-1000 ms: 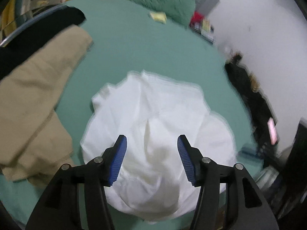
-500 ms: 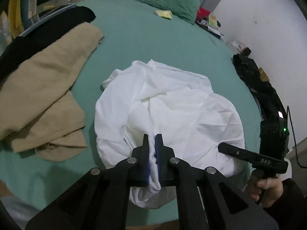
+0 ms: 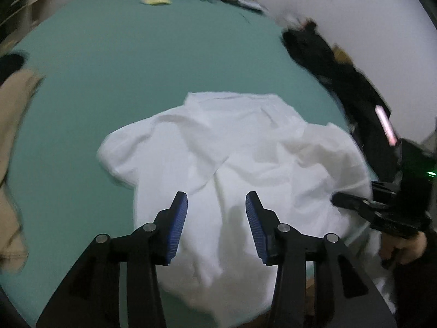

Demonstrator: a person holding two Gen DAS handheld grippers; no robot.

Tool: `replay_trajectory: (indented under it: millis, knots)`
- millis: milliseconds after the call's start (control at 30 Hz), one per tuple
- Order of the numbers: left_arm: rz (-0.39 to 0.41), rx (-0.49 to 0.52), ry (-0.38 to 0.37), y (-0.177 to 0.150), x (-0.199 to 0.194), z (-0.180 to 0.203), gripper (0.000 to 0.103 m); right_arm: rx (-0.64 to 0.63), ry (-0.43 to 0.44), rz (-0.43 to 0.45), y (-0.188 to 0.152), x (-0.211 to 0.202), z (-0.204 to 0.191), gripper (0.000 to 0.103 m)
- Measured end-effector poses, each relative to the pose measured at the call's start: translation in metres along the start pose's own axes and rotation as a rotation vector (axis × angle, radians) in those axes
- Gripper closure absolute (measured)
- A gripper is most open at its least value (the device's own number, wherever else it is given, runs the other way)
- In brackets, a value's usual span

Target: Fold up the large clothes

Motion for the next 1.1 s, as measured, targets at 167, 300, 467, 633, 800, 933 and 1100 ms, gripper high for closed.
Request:
replay_trajectory:
  millis: [167,300,467,633,800,933,1100]
  knots:
    - [-0.009,0.021,0.172,0.038,0.041,-0.008,0.056,-0.004,0.005,0.019,-0.014,-0.012,0.006,0.078]
    - [0.074,-0.138,0.35,0.051,0.027,-0.06,0.056,0.003,0.011,0.039,-0.013,-0.01,0.013,0.069]
    - [0.094,-0.288,0.345,0.031,-0.007,-0.102,0.053,0.016,0.013,0.04,-0.01,-0.014,0.018,0.048]
    - [0.046,-0.381,0.12,-0.003,-0.016,-0.089,0.036,0.052,0.0,0.14,-0.005,-0.044,0.029,0.034]
    - [-0.05,-0.375,-0.092,-0.036,0.013,-0.047,0.03,0.171,0.038,0.2,-0.005,-0.056,0.055,0.032]
    - [-0.034,-0.394,-0.232,-0.033,0.016,-0.027,0.023,0.216,0.014,0.121,-0.011,-0.032,0.064,0.032]
    - [-0.041,-0.394,-0.32,-0.029,0.032,-0.001,0.016,0.156,-0.05,0.075,-0.007,-0.007,0.055,0.033]
Point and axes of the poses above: each gripper's, at about its wrist camera, not at the fingertips, and x roughly the way its jaws point, z to its right, y to its top, the point moved 6 cm from there along x, roughly the way its jaws point, and after that the axes turned 7 degrees about y, right-handed, at the moved point
